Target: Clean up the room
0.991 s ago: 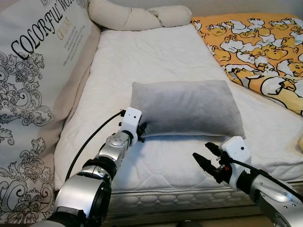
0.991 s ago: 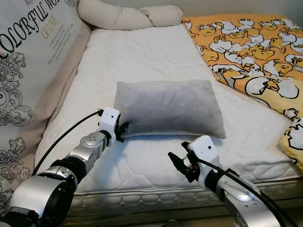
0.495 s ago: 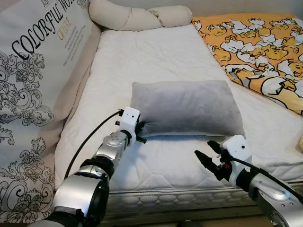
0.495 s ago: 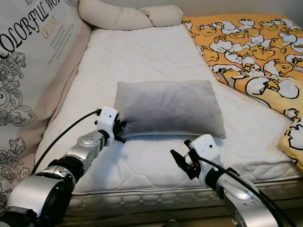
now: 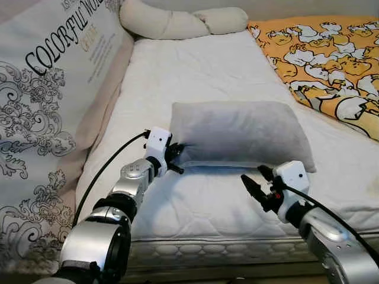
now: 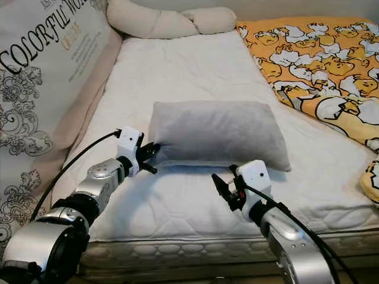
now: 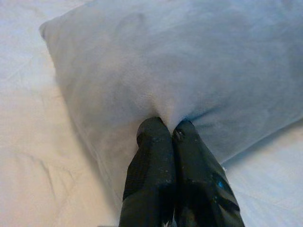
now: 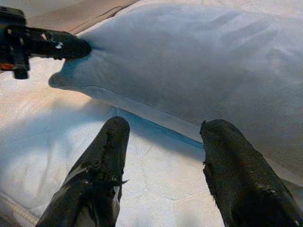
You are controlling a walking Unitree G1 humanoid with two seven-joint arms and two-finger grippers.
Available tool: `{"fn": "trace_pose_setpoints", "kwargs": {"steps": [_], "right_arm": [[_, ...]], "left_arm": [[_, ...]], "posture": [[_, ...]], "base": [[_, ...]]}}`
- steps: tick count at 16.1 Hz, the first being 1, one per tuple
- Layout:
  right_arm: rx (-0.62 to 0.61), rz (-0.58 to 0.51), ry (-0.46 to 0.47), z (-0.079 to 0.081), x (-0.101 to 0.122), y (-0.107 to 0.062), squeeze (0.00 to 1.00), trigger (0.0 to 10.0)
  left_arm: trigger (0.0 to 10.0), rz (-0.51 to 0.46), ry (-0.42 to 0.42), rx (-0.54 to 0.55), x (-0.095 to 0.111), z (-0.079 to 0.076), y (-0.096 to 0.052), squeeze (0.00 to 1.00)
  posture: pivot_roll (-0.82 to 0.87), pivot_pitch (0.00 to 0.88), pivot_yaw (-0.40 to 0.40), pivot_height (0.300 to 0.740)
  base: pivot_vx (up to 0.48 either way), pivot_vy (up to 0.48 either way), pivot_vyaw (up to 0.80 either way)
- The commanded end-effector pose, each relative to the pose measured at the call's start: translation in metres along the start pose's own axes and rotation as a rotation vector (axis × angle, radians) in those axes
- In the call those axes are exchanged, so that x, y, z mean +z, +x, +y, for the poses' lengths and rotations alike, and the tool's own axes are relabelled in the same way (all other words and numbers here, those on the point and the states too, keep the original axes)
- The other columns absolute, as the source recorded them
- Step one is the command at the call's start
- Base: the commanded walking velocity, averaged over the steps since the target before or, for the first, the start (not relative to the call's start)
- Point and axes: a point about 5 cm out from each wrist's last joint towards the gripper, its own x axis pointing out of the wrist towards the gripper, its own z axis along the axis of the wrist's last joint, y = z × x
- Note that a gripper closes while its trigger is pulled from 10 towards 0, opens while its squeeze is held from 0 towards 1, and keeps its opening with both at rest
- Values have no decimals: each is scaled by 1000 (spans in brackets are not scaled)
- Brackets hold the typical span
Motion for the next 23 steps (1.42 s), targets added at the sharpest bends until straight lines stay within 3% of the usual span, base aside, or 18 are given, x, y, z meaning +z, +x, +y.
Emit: {"fn": "trace_pose_setpoints", "kwargs": {"steps": [1,4,6,8,10,11,14,15,18,20,22,23], "right_arm": [[-11,-14,-11,-1,2,4,0,10000],[-10,-36,-26,-1,7,9,0,10000],[-30,-50,-16,-7,8,13,0,10000],[-6,-53,-30,-6,9,18,0,10000],[31,-14,-50,-4,6,25,0,10000],[31,20,-66,-5,2,26,0,10000],[39,333,-133,-15,-37,32,0,10000],[21,355,-134,-18,-40,34,0,10000],[22,351,-155,-18,-33,48,0,10000],[-25,323,-189,-24,-25,64,0,10000],[-100,300,-214,-34,-22,75,0,10000],[-134,277,-203,-37,-18,83,0,10000]], "left_arm": [[0,-44,19,-8,8,5,-2,0],[0,-57,103,-28,17,26,-17,0],[0,-50,190,-100,23,38,-31,0],[0,-35,254,-65,25,52,-44,0],[0,-24,245,6,26,71,-61,0],[0,-23,246,0,26,71,-63,0],[0,-46,222,-70,24,53,-67,0],[0,-46,225,-69,25,52,-67,0],[0,-46,222,-66,30,51,-69,0],[0,-38,204,-146,33,41,-75,0],[0,-2,202,-302,28,23,-85,0],[0,24,193,-439,25,4,-95,0]], "posture": [[-133,0,96,740],[-126,0,100,740],[-98,0,88,740],[-77,0,74,740],[-48,0,53,740],[-48,0,53,740],[-38,0,44,740],[-31,0,40,740],[-28,0,37,740],[-31,0,39,740],[-28,0,40,740],[-25,0,39,740]], "base": [[0,0,0],[0,0,0],[0,0,0],[0,0,0],[0,0,0],[0,0,0],[0,0,0],[0,0,0],[0,0,0],[0,0,0],[0,0,0],[0,0,0]]}}
